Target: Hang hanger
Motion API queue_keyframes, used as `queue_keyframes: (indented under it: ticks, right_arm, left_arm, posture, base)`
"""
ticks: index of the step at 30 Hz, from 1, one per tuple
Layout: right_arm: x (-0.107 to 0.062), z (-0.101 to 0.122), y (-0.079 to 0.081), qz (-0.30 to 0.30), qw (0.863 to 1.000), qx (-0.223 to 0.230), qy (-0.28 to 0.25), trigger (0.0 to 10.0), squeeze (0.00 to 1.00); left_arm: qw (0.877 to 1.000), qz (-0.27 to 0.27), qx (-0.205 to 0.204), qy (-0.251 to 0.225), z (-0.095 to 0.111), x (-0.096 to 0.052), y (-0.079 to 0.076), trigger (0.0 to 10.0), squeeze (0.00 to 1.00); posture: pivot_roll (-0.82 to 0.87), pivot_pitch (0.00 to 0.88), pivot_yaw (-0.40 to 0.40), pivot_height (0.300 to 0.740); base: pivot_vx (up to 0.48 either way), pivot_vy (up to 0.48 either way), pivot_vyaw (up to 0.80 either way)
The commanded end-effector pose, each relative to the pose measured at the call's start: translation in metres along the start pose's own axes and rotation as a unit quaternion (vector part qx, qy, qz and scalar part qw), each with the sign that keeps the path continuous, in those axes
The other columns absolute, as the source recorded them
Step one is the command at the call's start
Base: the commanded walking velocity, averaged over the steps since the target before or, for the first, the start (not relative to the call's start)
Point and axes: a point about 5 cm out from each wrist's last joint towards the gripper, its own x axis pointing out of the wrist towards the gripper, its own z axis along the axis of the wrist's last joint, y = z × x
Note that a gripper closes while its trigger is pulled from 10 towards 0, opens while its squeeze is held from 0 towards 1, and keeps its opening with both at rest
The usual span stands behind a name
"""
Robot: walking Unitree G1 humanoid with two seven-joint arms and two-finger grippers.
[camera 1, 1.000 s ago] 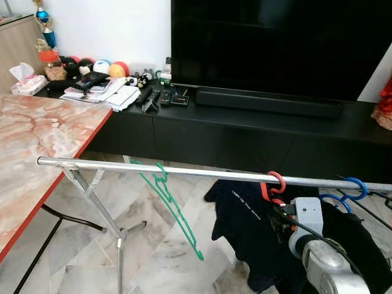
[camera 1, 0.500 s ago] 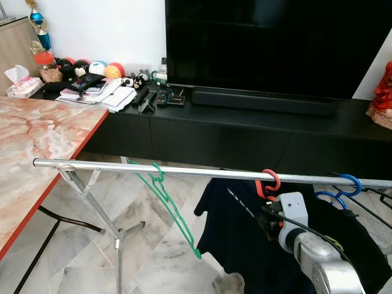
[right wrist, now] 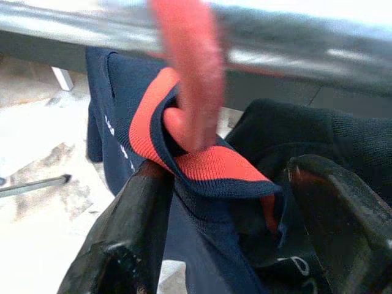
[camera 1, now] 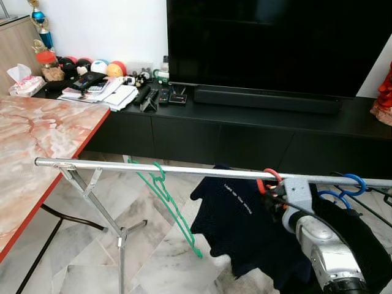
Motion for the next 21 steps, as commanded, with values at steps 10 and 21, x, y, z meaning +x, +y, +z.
queue_keyframes:
  ticks: [10, 21]
  right_arm:
    - [0.002, -0.03, 0.017, 0.061, 0.996, 0.016, 0.07, 10.0, 0.0]
    - [0.005, -0.031, 0.022, 0.061, 0.996, 0.027, 0.061, 0.0, 0.0]
  left_arm:
    - [1.0, -0.007, 0.006, 0.005, 0.008, 0.003, -0.001, 10.0, 0.0]
    - [1.0, -0.008, 0.007, 0.013, 0.005, 0.004, -0.008, 10.0, 0.0]
  posture:
    - [0.0, 0.06, -0.008, 0.74]
    - [0.0, 0.058, -0.007, 0.74]
  base:
    - [0.0, 0.0, 0.0]
    - [0.0, 0.0, 0.0]
